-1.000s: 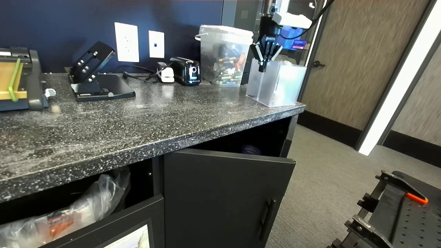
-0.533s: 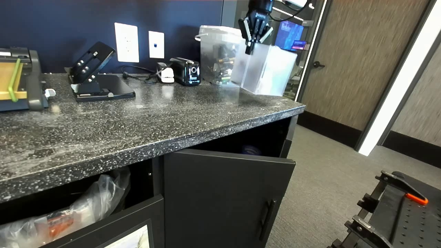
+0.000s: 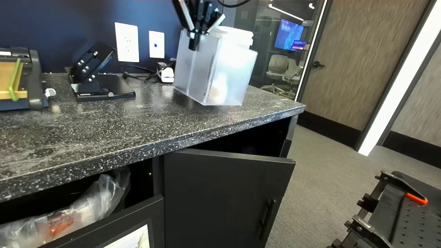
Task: Move the storage box to the left
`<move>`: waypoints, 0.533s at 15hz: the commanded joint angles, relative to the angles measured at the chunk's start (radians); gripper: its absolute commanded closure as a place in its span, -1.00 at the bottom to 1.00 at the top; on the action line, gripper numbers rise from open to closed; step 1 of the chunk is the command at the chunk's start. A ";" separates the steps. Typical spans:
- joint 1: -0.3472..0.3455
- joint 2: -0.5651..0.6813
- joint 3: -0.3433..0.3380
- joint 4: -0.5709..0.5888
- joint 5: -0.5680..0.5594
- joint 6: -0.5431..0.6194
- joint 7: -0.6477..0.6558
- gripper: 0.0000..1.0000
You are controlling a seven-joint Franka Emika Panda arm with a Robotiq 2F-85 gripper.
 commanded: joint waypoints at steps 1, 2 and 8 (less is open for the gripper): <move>0.072 0.020 -0.007 0.033 -0.050 0.035 0.067 0.97; 0.084 0.033 -0.013 0.041 -0.060 0.049 0.082 0.97; 0.096 0.054 -0.032 0.031 -0.108 0.083 0.127 0.97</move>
